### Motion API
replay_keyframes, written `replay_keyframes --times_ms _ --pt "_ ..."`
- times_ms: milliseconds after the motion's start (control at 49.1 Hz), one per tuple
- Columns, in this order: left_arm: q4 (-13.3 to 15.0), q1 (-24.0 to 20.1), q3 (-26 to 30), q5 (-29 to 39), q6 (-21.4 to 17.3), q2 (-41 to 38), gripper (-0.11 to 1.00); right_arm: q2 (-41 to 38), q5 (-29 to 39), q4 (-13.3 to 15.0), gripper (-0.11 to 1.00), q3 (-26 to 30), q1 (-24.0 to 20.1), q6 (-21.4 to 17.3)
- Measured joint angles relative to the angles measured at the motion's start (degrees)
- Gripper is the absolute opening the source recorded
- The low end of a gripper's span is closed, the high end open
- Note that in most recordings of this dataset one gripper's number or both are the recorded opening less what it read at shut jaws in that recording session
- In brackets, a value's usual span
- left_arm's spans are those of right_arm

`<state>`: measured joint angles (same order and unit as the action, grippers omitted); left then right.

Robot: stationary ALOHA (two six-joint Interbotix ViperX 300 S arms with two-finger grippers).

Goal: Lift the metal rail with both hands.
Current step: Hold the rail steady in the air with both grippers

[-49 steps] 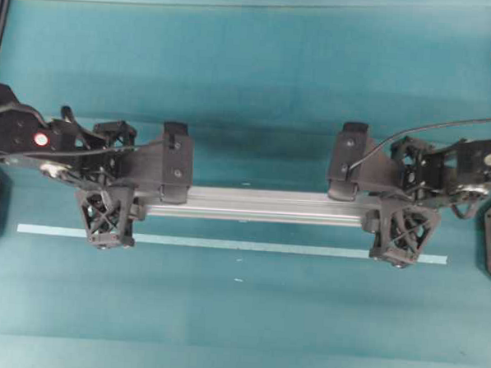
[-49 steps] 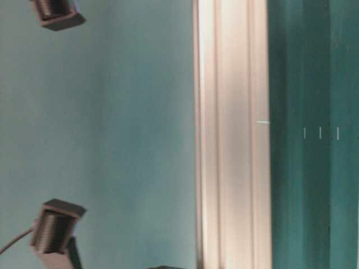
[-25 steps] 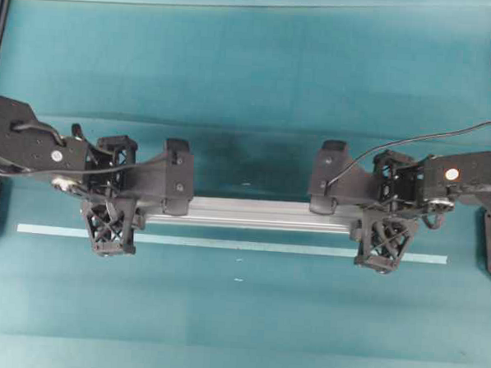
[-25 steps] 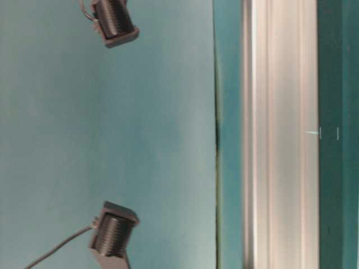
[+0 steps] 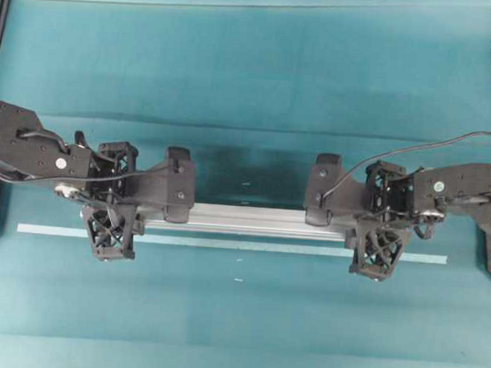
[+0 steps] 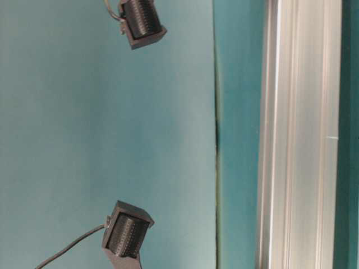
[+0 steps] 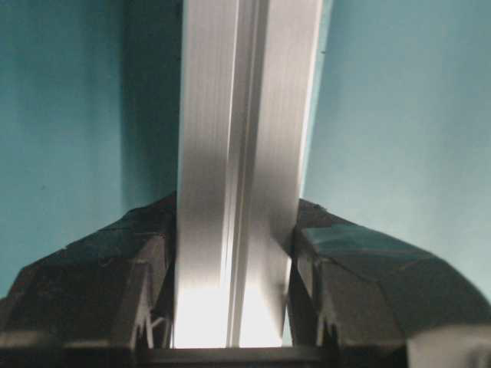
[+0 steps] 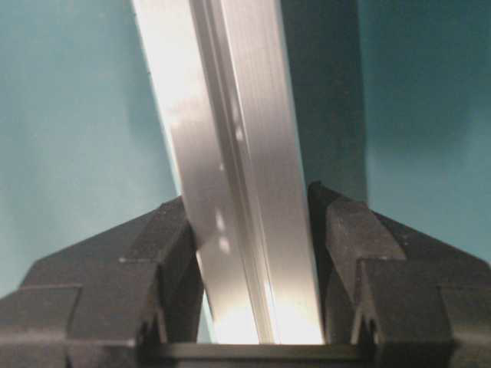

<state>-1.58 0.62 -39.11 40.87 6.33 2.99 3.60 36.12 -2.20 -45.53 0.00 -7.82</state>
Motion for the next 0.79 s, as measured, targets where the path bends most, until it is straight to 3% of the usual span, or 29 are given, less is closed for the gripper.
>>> replay_keyframes --times_ms 264,793 --pt "0.00 1.14 -0.18 -0.97 2.72 -0.79 0.32 -0.26 -0.44 0.00 0.42 -0.18 -0.26 0.09" --pt "-0.09 1.32 -0.88 -4.31 2.81 -1.14 0.32 -0.79 -0.88 0.00 0.42 -0.26 -1.14 -0.09"
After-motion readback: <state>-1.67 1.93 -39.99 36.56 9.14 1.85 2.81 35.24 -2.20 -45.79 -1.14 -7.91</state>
